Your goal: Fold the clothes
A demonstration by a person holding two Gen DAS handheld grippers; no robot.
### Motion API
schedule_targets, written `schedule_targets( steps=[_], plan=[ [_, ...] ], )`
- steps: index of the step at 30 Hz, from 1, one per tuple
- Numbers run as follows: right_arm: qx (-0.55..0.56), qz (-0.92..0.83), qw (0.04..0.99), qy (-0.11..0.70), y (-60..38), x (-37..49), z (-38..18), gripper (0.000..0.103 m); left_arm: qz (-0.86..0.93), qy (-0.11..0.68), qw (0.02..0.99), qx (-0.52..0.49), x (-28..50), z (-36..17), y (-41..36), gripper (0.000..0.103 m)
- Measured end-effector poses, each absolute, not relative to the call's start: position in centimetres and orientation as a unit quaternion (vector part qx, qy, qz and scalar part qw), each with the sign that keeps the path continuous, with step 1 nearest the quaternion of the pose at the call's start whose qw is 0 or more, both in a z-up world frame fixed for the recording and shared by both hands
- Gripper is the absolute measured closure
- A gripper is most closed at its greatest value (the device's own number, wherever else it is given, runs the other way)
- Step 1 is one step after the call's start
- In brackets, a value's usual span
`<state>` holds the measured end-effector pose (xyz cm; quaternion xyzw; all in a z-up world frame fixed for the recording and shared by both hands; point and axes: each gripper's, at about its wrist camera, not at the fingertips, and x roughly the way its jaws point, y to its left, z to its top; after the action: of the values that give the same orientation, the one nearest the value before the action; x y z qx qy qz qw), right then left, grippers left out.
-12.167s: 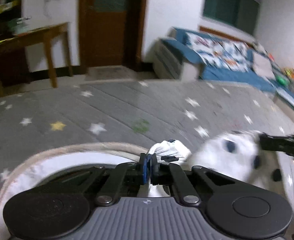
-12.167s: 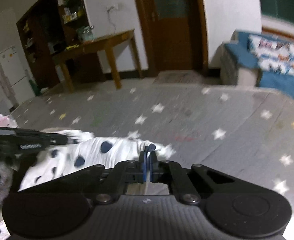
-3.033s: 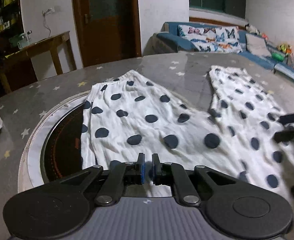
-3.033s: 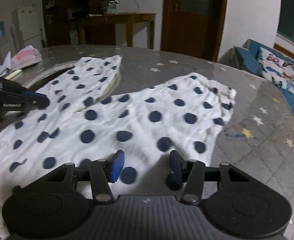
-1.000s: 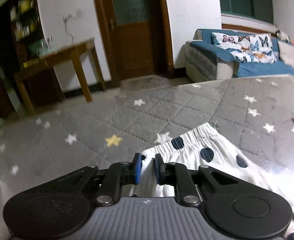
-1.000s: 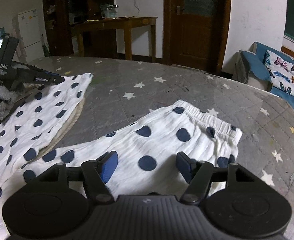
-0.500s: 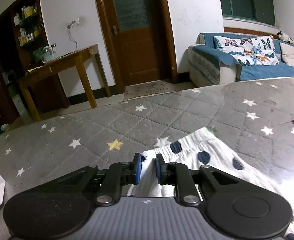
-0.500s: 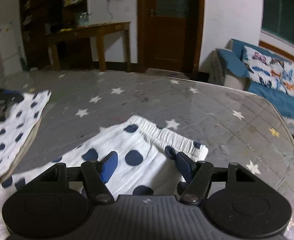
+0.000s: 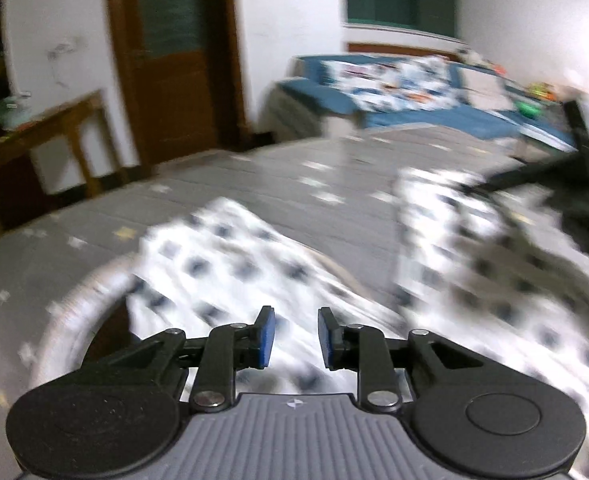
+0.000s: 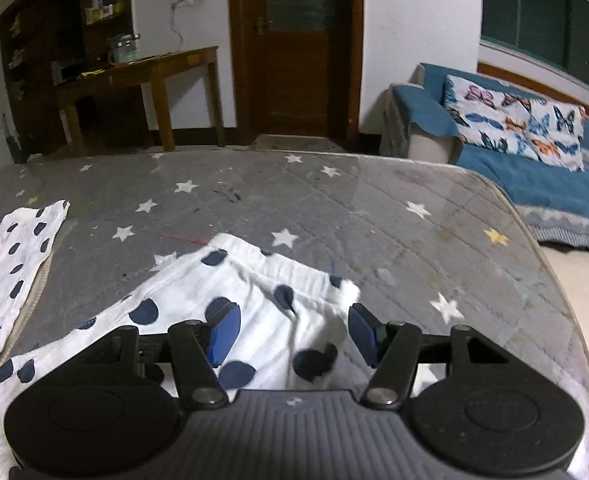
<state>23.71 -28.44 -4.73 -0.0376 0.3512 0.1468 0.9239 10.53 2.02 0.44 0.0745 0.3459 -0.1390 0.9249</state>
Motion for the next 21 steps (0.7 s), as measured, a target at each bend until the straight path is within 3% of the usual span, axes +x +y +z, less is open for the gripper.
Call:
schedule_targets(
  steps=[6,11,15,21],
  plan=[
    [-0.019,0.138,0.922,0.361,-29.3,22.9,-5.1,0.045,-0.24,0.363,0.898,0.064,2.4,0.3,-3.3,0.074],
    [-0.009,0.138,0.92,0.366,-29.8,22.2,-5.4,0.048,-0.302,0.36,0.88,0.06,-2.6,0.6,-6.6,0.064],
    [-0.003,0.14,0.921,0.364,-30.0,21.8,-5.5,0.05,-0.347,0.343,0.868,0.086,-5.4,1.0,-9.0,0.057],
    [0.002,0.142,0.922,0.36,-30.4,21.9,-5.6,0.053,-0.353,0.337,0.859,0.152,-7.5,-0.7,-11.6,0.057]
  ],
)
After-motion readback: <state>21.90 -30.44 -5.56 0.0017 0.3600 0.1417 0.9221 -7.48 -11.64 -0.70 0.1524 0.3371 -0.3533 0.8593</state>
